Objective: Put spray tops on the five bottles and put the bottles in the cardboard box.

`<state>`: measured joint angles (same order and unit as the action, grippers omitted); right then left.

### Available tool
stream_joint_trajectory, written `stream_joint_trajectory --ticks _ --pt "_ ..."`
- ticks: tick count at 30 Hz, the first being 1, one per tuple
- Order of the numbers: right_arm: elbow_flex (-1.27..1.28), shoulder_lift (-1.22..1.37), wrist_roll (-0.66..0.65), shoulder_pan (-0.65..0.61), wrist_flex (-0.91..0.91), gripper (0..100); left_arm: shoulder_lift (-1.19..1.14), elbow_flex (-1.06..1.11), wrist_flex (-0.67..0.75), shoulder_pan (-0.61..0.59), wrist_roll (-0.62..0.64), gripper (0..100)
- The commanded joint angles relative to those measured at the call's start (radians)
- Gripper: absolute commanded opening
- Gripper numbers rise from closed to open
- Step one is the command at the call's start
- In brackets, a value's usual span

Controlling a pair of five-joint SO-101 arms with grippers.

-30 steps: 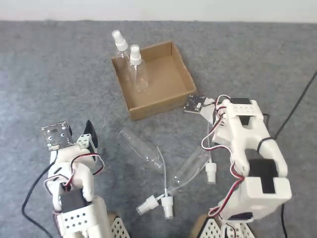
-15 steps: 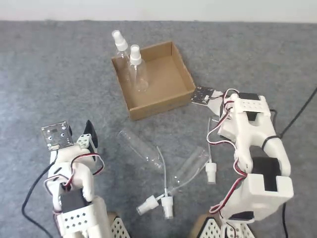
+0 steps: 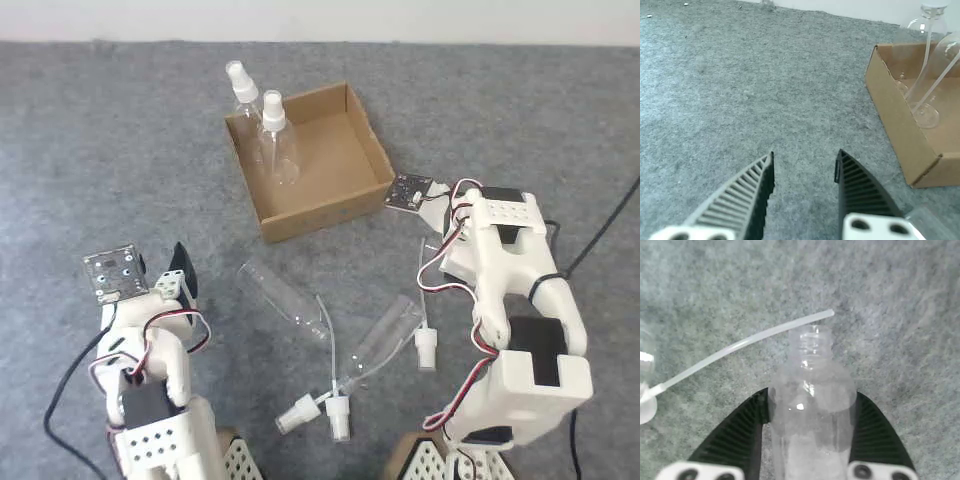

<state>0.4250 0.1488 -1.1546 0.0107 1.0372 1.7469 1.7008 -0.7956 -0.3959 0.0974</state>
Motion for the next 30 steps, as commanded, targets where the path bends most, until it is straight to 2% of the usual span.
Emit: stream_joint_trajectory --ticks 1,6,12,19,30 --pt "-0.058 -0.018 -0.009 0.005 0.012 12.4 0.011 -0.012 0.020 -0.003 0.011 19" --pt "-0.107 -0.019 0.011 -0.008 0.130 12.4 0.011 -0.012 0.020 -0.003 0.011 19" --pt "-0.238 -0.018 0.265 -0.031 0.274 12.3 0.011 -0.012 0.020 -0.003 0.011 19" --pt "-0.319 -0.018 0.442 -0.077 0.387 12.3 0.011 -0.012 0.018 -0.003 0.011 19" --pt "-0.379 -0.018 0.736 -0.127 0.409 12.3 0.011 -0.012 0.017 -0.003 0.011 19"
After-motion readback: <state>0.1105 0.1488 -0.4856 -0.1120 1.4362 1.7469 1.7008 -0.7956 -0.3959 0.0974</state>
